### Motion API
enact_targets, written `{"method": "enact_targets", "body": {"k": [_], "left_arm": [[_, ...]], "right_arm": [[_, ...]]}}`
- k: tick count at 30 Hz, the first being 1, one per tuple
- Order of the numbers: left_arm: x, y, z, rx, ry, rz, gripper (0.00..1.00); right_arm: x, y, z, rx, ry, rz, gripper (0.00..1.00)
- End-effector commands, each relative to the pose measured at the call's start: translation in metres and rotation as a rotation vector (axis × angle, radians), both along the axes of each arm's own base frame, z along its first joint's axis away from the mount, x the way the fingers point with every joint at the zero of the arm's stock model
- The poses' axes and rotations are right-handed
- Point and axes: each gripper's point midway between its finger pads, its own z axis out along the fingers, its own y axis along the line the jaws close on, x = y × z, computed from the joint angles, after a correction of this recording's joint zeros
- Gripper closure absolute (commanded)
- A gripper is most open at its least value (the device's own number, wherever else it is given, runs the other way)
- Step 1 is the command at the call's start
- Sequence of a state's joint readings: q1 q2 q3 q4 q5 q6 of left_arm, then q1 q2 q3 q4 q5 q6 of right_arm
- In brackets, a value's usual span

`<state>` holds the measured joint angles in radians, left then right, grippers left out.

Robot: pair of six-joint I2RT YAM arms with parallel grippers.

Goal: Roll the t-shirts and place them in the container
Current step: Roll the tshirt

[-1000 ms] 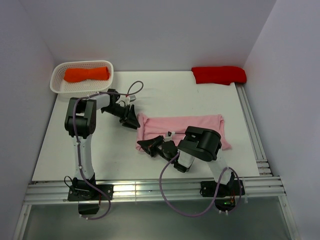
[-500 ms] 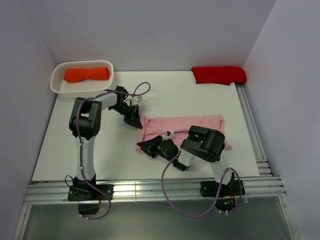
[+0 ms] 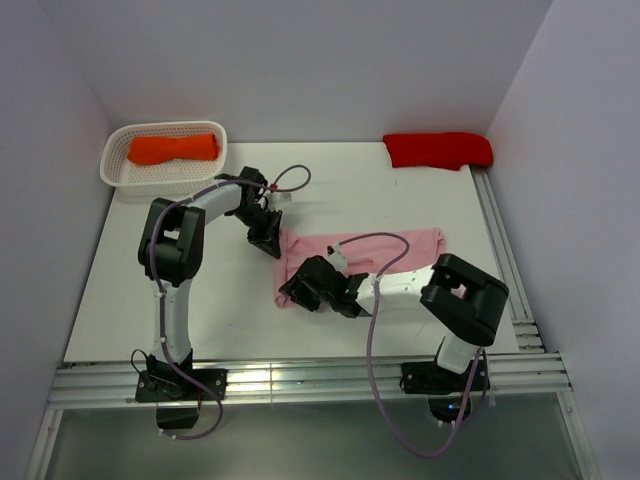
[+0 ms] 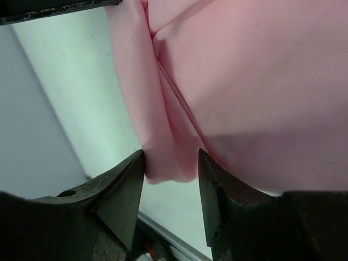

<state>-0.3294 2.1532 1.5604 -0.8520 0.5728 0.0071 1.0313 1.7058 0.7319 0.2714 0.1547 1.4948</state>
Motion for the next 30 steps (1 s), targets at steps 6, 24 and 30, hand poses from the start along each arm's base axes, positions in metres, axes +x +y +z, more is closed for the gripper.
{"method": "enact_targets", "body": {"k": [6, 24, 30], "left_arm": [[0.009, 0.020, 0.000, 0.180, -0.101, -0.031, 1.00], [0.004, 0.013, 0.006, 0.252, -0.086, -0.043, 1.00], [0.001, 0.010, 0.005, 0.256, -0.079, -0.054, 1.00]], "right_arm": [[0.004, -0.026, 0.039, -0.322, -0.134, 0.063, 0.49], [0.075, 0.022, 0.039, -0.736, -0.312, 0.096, 0.58], [0.079, 0.026, 0.035, -0.807, -0.326, 0.095, 0.58]]}}
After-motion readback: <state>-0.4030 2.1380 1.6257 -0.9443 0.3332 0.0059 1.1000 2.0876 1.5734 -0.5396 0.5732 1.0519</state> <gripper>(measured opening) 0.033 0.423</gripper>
